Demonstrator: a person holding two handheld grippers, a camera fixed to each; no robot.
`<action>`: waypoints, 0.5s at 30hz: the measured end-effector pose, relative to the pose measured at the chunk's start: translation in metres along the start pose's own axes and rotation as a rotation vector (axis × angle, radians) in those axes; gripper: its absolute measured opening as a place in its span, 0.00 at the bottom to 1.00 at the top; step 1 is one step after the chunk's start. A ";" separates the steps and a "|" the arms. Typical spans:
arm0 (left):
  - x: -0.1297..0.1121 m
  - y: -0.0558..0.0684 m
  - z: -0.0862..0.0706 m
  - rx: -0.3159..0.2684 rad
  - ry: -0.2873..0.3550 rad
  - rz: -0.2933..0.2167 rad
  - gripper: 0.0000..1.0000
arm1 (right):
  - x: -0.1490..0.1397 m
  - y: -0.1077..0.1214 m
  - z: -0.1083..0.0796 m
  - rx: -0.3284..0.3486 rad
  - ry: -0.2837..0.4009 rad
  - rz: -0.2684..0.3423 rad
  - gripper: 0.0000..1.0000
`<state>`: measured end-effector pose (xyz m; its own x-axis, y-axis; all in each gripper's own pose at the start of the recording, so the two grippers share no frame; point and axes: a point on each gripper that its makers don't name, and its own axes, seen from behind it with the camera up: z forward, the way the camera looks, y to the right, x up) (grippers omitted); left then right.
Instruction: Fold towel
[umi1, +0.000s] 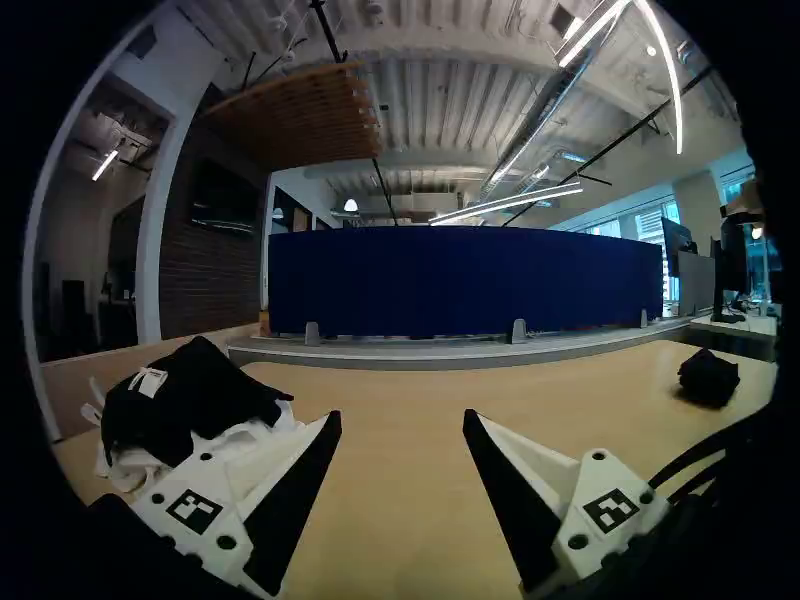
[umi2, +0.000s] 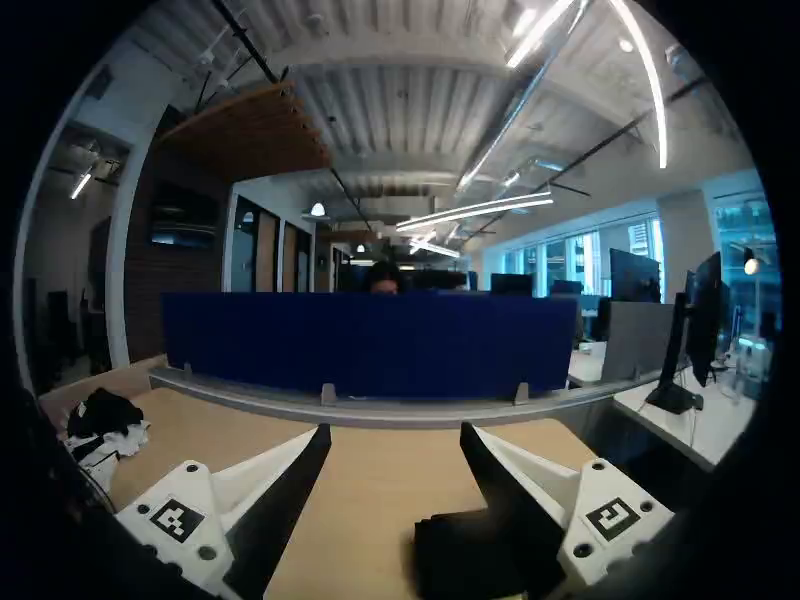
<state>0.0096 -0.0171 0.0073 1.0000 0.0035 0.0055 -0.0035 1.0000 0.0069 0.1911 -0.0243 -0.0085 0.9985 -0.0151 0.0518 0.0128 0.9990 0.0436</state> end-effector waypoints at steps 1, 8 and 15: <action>0.000 0.000 0.000 0.000 0.000 0.000 0.90 | 0.000 0.004 -0.001 -0.004 0.007 0.003 1.00; 0.001 0.000 0.000 0.000 0.000 0.000 0.90 | -0.023 0.022 -0.005 -0.027 0.016 0.018 1.00; 0.001 0.000 0.000 0.000 0.000 0.000 0.90 | -0.061 0.033 -0.005 -0.029 0.017 0.046 1.00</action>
<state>0.0101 -0.0169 0.0073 1.0000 0.0032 0.0058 -0.0033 1.0000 0.0070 0.1312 0.0099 -0.0150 0.9988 0.0314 0.0364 -0.0318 0.9994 0.0121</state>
